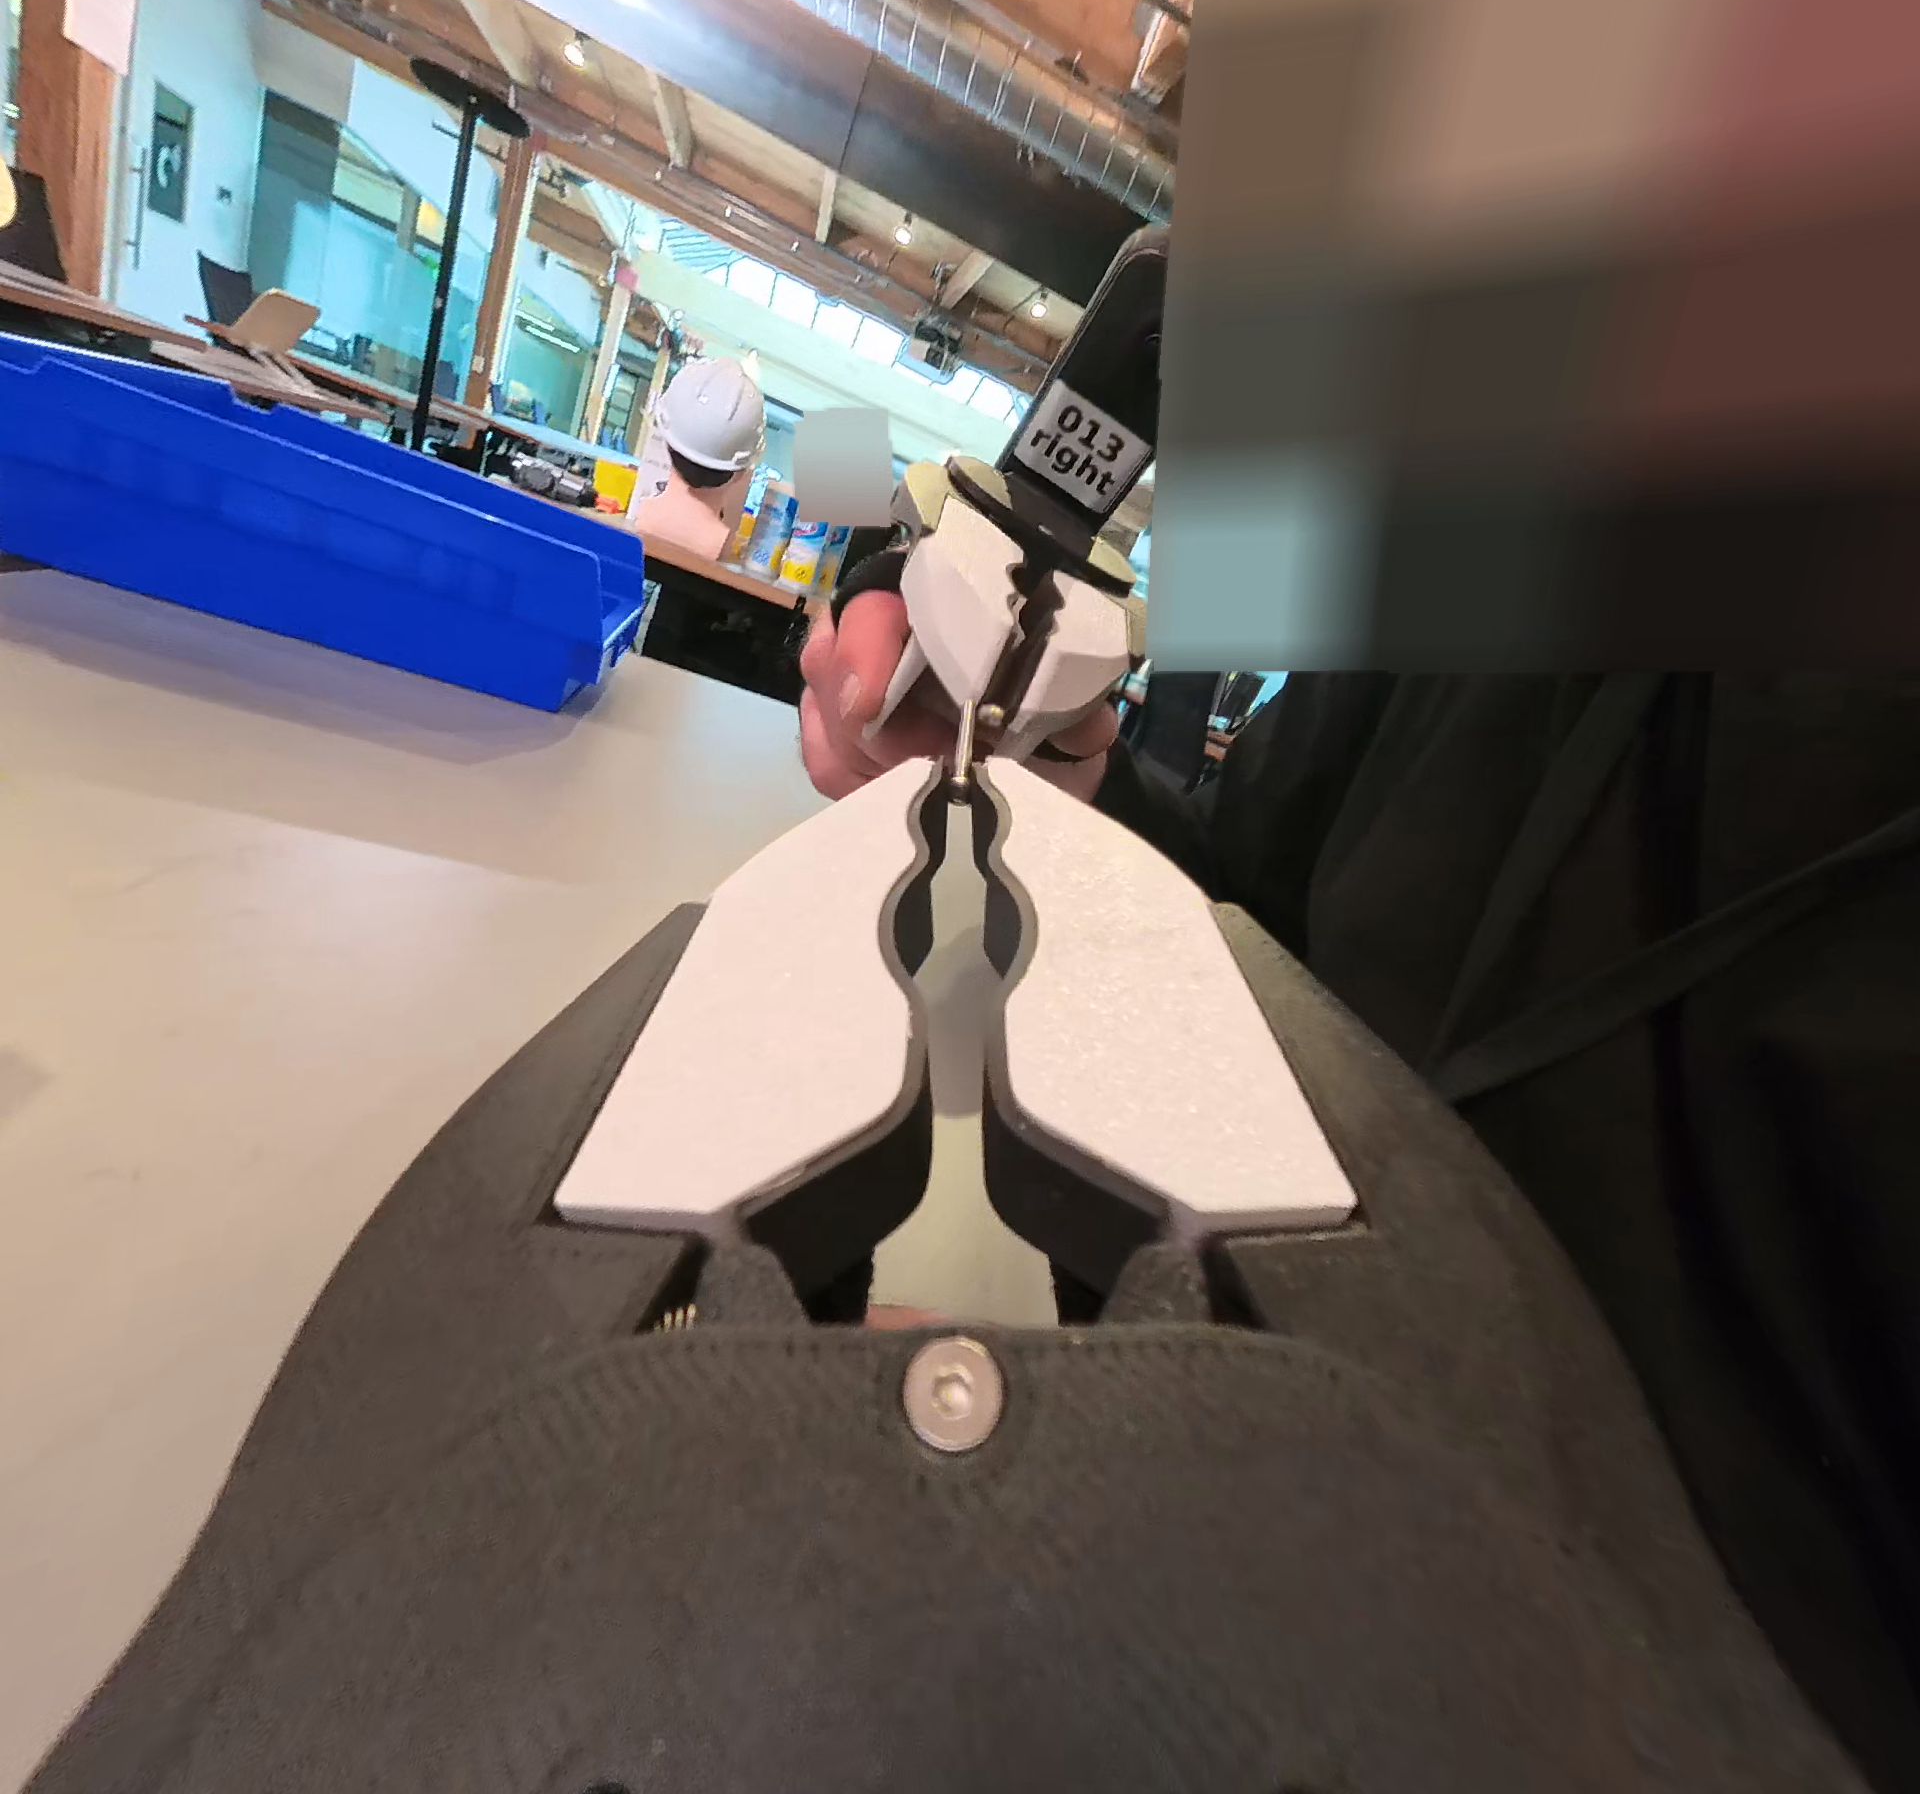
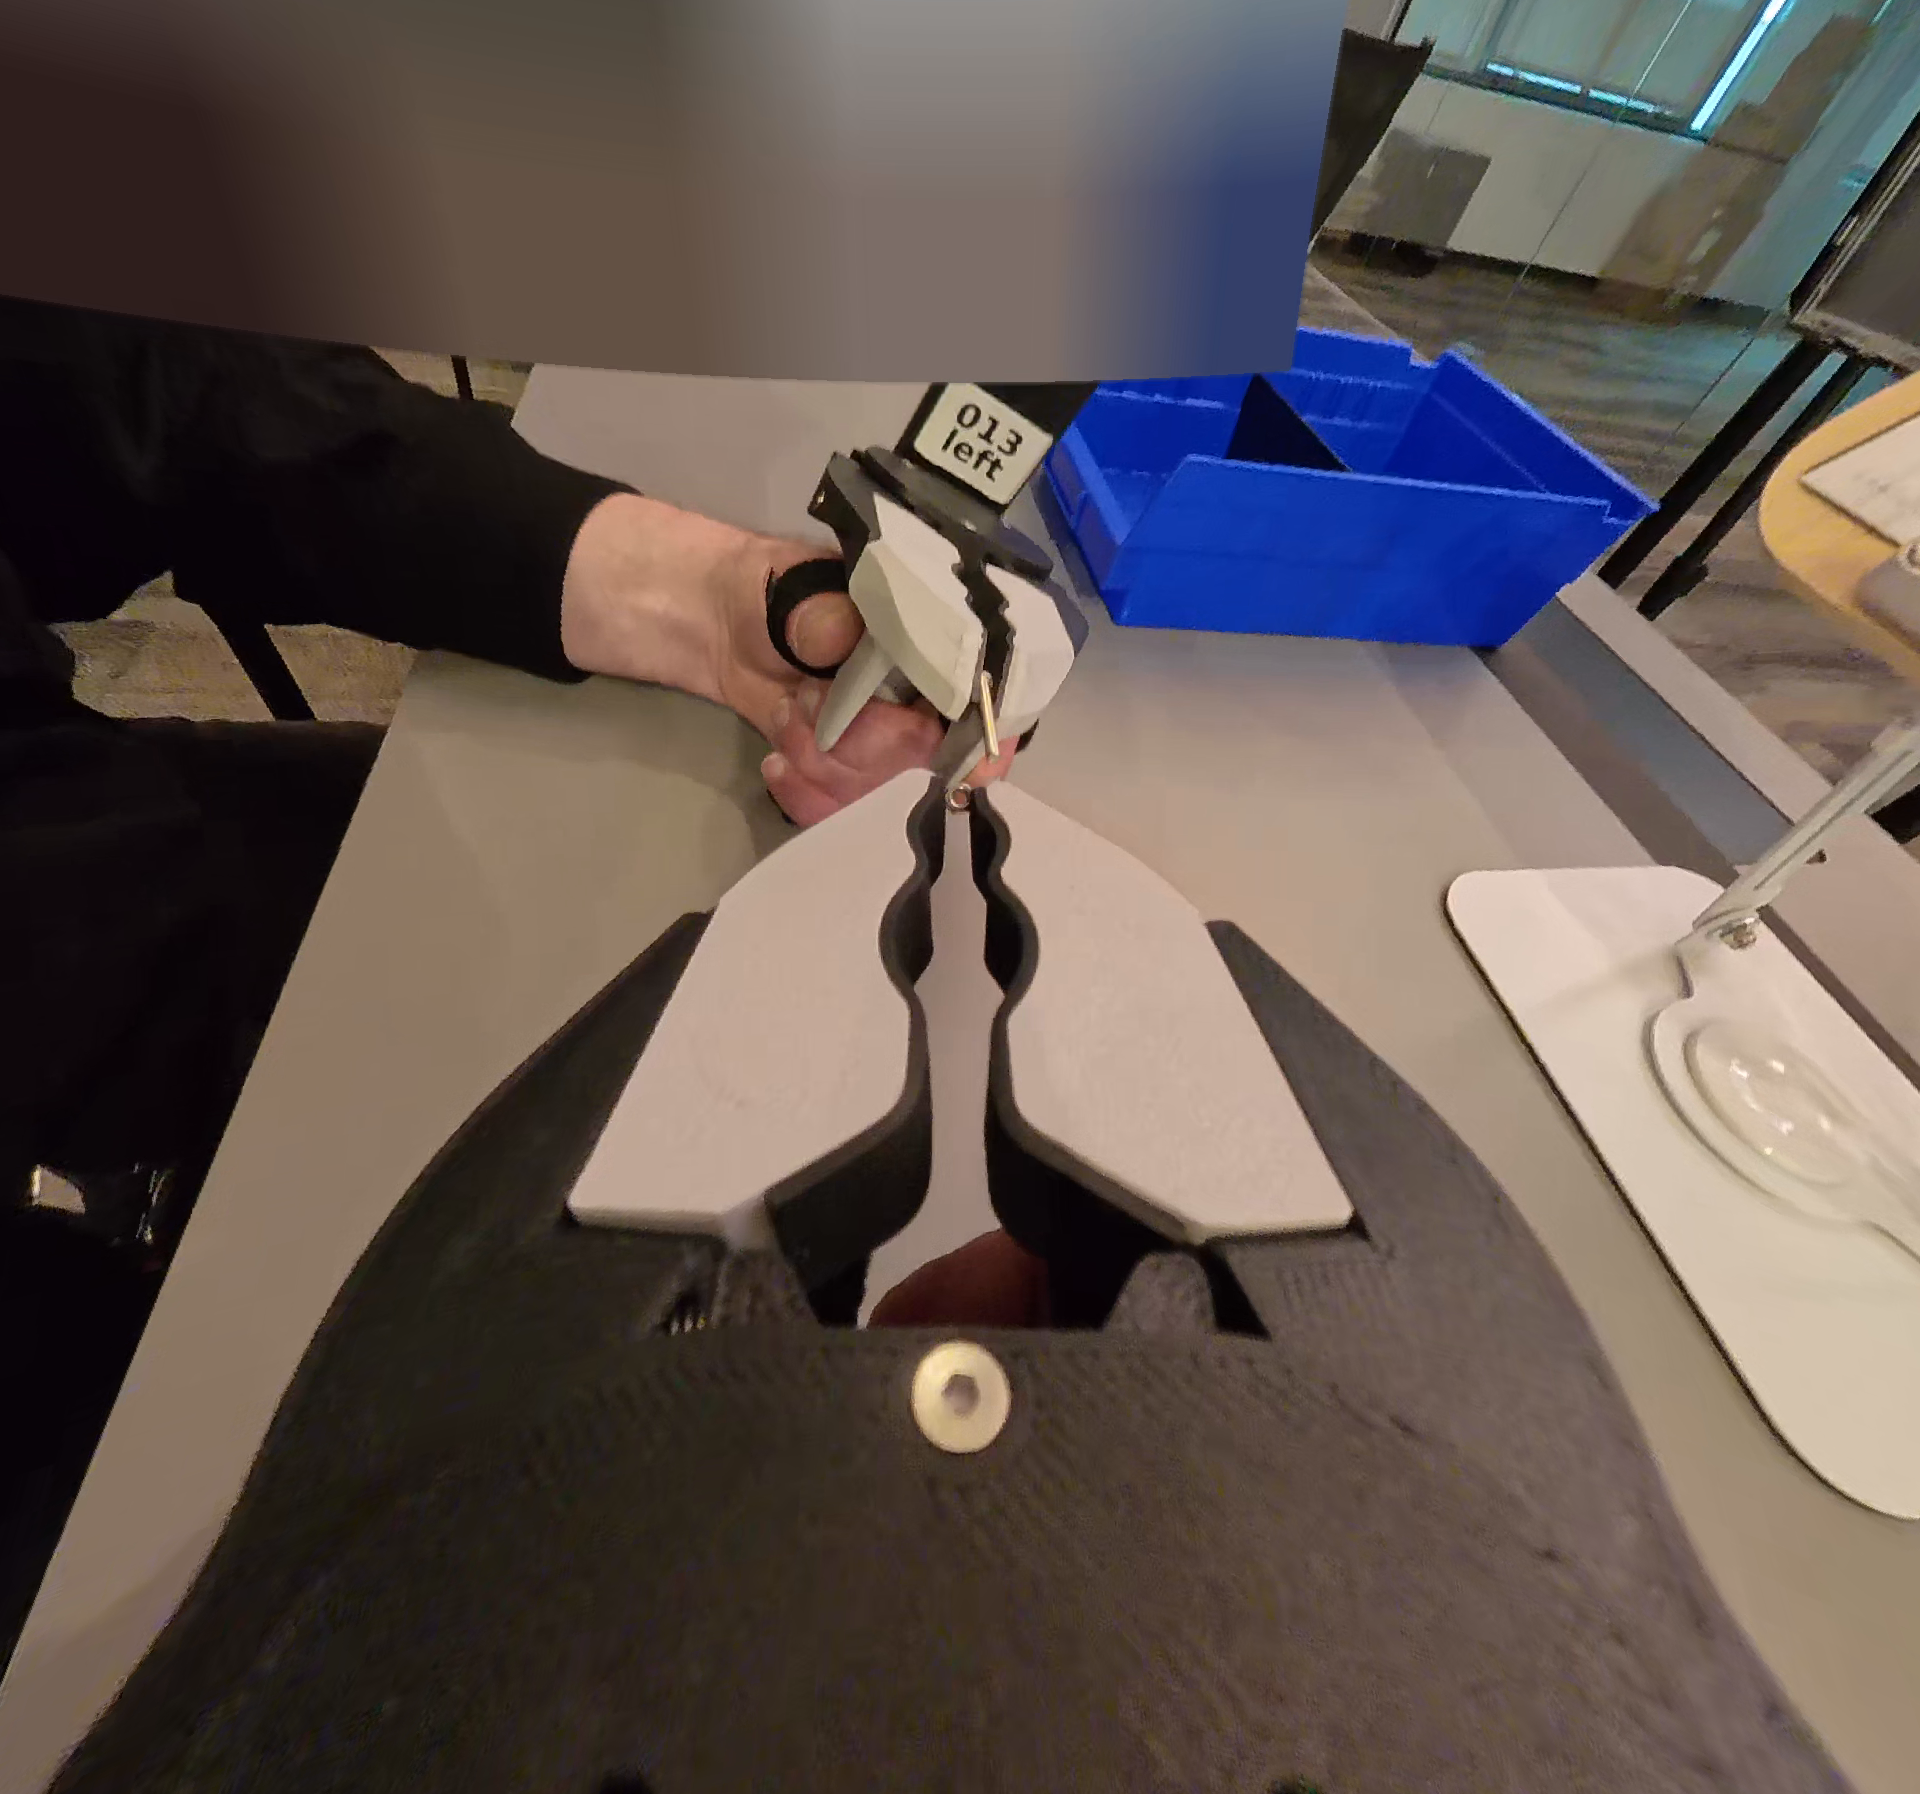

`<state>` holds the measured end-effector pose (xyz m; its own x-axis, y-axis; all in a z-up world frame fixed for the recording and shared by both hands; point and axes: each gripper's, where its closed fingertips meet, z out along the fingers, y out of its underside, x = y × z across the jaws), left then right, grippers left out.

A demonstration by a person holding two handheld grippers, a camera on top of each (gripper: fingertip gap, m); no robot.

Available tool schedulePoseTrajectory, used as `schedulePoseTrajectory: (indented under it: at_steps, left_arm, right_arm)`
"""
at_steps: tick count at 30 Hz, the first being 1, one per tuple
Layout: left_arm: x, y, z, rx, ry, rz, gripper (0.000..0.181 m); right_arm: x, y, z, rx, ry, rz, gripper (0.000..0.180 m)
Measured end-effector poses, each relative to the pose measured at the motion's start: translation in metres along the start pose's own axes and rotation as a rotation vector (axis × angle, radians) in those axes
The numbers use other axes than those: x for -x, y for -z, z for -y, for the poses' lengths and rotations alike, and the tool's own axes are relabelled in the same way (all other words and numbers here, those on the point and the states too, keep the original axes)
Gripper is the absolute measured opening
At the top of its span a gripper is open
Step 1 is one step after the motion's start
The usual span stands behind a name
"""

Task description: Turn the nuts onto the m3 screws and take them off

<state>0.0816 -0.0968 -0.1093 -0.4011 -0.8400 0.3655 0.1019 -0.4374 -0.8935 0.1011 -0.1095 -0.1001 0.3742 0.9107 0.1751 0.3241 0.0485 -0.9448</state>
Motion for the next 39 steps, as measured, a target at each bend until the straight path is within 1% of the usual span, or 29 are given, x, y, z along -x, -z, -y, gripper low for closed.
schedulePoseTrajectory:
  at_steps: [4, 14, 22, 39]
  left_arm:
    - [-0.004, -0.002, 0.005, -0.04, 0.017, -0.03, 0.004]
    - [-0.01, -0.006, 0.013, -0.109, 0.05, -0.082, 0.004]
    - [-0.012, -0.005, 0.019, -0.15, 0.067, -0.106, 0.004]
    - [-0.014, -0.006, 0.022, -0.178, 0.077, -0.128, 0.004]
  right_arm:
    - [-0.002, -0.001, 0.011, -0.044, 0.008, -0.005, 0.004]
    - [-0.006, 0.0, 0.025, -0.12, 0.006, -0.025, 0.004]
    - [-0.006, 0.0, 0.028, -0.151, 0.005, -0.028, 0.004]
    - [-0.007, -0.002, 0.033, -0.197, -0.002, -0.033, 0.004]
